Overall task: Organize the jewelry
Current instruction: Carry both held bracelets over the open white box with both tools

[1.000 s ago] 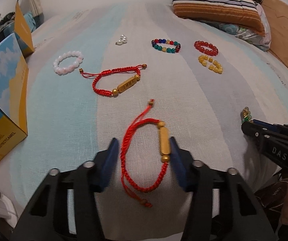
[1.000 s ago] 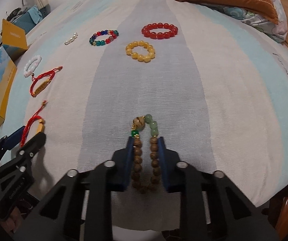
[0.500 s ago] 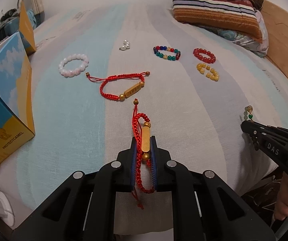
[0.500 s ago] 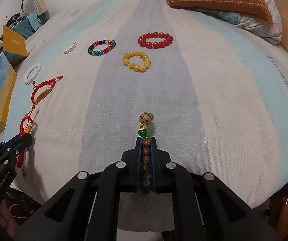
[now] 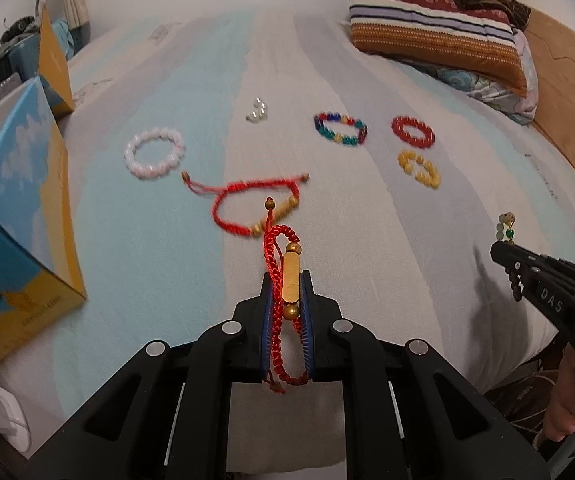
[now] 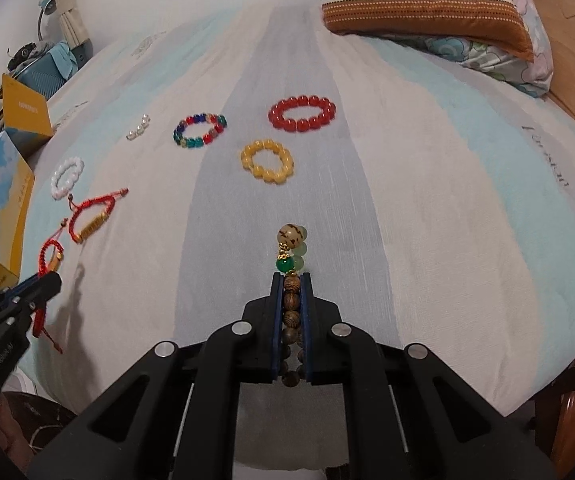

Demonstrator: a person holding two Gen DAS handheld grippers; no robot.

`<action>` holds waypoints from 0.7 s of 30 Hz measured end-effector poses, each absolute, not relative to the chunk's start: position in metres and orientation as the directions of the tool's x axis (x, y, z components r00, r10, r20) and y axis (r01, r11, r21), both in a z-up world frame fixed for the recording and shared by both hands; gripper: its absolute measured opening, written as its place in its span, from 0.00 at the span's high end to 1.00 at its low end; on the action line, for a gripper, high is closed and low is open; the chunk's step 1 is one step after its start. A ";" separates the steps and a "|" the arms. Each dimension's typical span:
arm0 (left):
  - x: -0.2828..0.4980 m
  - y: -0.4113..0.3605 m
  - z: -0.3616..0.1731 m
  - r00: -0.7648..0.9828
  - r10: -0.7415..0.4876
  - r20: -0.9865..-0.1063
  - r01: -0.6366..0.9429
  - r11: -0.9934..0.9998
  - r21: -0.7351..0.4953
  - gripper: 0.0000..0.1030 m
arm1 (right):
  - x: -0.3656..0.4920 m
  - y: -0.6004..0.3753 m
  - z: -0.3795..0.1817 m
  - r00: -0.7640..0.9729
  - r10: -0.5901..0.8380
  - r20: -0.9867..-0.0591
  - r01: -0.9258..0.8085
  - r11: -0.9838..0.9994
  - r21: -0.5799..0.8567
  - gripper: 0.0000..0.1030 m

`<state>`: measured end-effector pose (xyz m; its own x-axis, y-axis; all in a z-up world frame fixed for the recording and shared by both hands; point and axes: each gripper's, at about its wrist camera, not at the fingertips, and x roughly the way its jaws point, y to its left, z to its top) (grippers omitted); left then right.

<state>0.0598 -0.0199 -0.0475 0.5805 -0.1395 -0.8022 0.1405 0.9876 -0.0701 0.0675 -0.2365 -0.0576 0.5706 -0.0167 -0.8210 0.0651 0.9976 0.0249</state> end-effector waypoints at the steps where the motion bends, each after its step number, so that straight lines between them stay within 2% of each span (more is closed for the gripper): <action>1: 0.061 -0.018 -0.043 0.587 -0.138 -0.798 0.138 0.988 -0.069 0.89 | 0.069 -0.234 -0.055 0.574 -0.019 -0.818 0.062 0.998 0.020 0.93; 10: 0.079 0.000 0.004 0.629 -0.136 -0.765 0.120 0.990 -0.077 0.89 | 0.087 -0.217 -0.025 0.598 -0.005 -0.802 0.046 0.999 0.028 0.93; 21: 0.101 0.041 0.056 0.665 -0.072 -0.744 0.052 0.997 -0.050 0.89 | 0.129 -0.162 0.028 0.633 0.041 -0.773 -0.038 0.999 0.022 0.93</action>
